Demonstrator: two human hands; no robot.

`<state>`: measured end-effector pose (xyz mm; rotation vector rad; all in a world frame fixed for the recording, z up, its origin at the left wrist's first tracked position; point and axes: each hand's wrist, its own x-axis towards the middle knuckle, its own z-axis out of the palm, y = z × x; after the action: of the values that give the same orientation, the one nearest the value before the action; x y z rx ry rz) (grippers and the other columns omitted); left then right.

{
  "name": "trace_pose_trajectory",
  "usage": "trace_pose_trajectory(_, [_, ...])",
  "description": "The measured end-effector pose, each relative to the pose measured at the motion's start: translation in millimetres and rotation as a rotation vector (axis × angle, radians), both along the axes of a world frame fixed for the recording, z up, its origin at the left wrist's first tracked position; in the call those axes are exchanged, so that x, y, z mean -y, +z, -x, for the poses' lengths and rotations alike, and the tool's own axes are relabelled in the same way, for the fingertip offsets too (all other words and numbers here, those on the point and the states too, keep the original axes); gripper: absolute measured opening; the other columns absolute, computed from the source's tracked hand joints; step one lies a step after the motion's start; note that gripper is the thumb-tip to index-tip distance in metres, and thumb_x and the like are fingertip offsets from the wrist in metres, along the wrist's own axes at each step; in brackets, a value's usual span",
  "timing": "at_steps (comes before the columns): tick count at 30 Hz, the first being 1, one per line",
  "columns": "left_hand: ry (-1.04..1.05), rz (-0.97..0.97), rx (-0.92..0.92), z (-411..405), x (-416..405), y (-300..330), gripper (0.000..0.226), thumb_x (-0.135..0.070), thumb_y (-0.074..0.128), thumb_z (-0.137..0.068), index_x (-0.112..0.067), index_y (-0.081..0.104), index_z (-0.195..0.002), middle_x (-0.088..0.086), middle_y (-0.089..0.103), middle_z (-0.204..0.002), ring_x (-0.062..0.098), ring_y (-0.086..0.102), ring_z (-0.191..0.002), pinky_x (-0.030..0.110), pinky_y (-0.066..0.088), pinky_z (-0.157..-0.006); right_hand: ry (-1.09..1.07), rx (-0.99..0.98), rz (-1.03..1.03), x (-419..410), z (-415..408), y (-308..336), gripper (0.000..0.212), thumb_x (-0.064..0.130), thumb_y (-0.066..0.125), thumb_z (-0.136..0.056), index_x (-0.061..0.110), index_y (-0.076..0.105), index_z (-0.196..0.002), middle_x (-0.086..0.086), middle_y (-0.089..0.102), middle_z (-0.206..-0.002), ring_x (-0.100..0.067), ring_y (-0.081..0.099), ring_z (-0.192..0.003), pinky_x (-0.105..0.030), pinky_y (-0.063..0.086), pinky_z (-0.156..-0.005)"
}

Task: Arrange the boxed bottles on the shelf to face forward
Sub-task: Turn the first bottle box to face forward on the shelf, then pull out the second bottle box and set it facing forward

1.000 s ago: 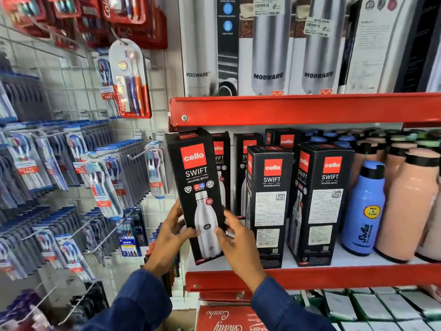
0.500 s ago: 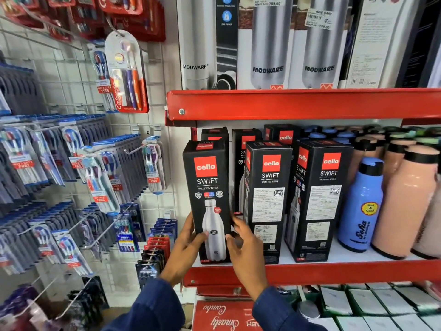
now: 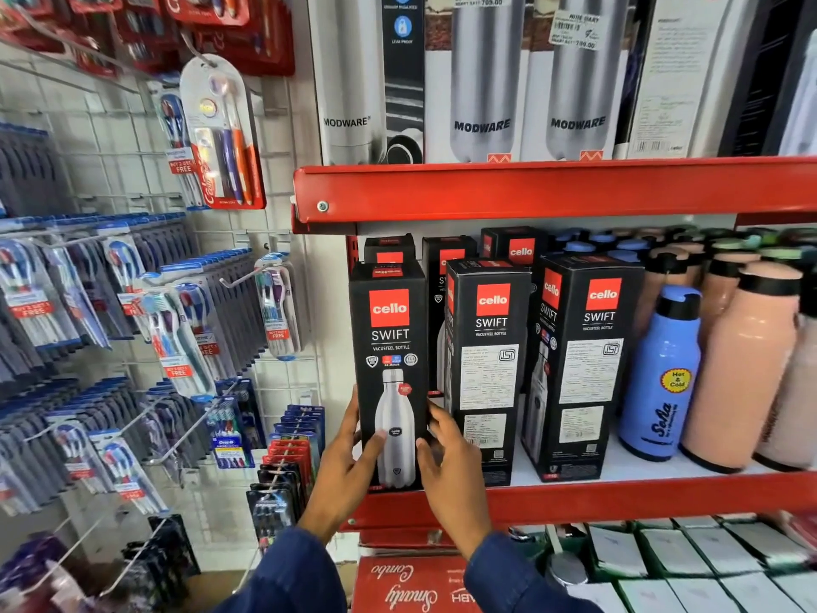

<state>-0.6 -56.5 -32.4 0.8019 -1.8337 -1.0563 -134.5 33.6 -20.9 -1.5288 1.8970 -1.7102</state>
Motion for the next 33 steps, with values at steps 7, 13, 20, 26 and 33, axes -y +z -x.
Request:
trace_pose_trajectory(7, [-0.012,-0.037,0.004,0.9,-1.2,-0.1,0.064,-0.023,0.054,-0.102,-0.041,0.024,-0.155,-0.042,0.047,-0.140,-0.008,0.050,-0.132,0.037,0.039,-0.118,-0.035,-0.061,0.009,-5.6,-4.9,0.8,0.050,0.011,0.059,-0.092,0.023,0.046,-0.139,0.012,0.063,-0.086,-0.018,0.067,-0.086,-0.006,0.049,-0.070])
trace_pose_trajectory(13, [0.254,0.099,-0.061,-5.0,-15.9,3.9,0.067,-0.051,0.058,-0.086,-0.033,0.039,-0.148,-0.006,0.048,-0.147,0.011,0.054,-0.127,0.035,0.050,-0.100,-0.090,-0.002,0.075,-26.7,1.9,-5.4,0.038,0.014,0.062,-0.091,0.027,0.058,-0.127,0.012,0.069,-0.110,0.008,0.065,-0.092,-0.009,0.054,-0.080])
trace_pose_trajectory(20, [0.326,0.435,-0.083,33.4,-79.0,38.8,0.021,-0.027,0.058,-0.087,-0.021,0.069,-0.104,-0.009,0.068,-0.094,-0.002,0.062,-0.087,0.008,0.049,-0.074,-0.372,0.017,0.313,-54.2,43.3,9.7,0.033,0.004,0.061,-0.087,0.030,0.058,-0.107,0.006,0.065,-0.101,-0.004,0.062,-0.088,-0.017,0.054,-0.074])
trace_pose_trajectory(26, [0.240,0.350,0.172,82.4,-99.5,52.2,0.064,-0.027,0.061,-0.094,-0.010,0.037,-0.151,0.009,0.066,-0.135,0.021,0.066,-0.118,0.024,0.050,-0.099,-0.305,-0.062,0.159,-52.8,66.5,19.9,0.048,0.013,0.052,-0.094,0.016,0.040,-0.141,-0.003,0.052,-0.139,-0.014,0.050,-0.126,-0.033,0.043,-0.105])
trace_pose_trajectory(33, [0.232,0.264,0.115,106.2,-92.9,56.7,0.053,-0.009,0.057,-0.090,-0.020,0.045,-0.140,-0.011,0.071,-0.117,0.010,0.069,-0.107,0.008,0.047,-0.086,-0.168,-0.067,0.076,-52.7,87.1,32.6,0.042,0.004,0.044,-0.096,0.019,0.051,-0.134,-0.003,0.066,-0.121,-0.013,0.062,-0.111,-0.020,0.045,-0.096])
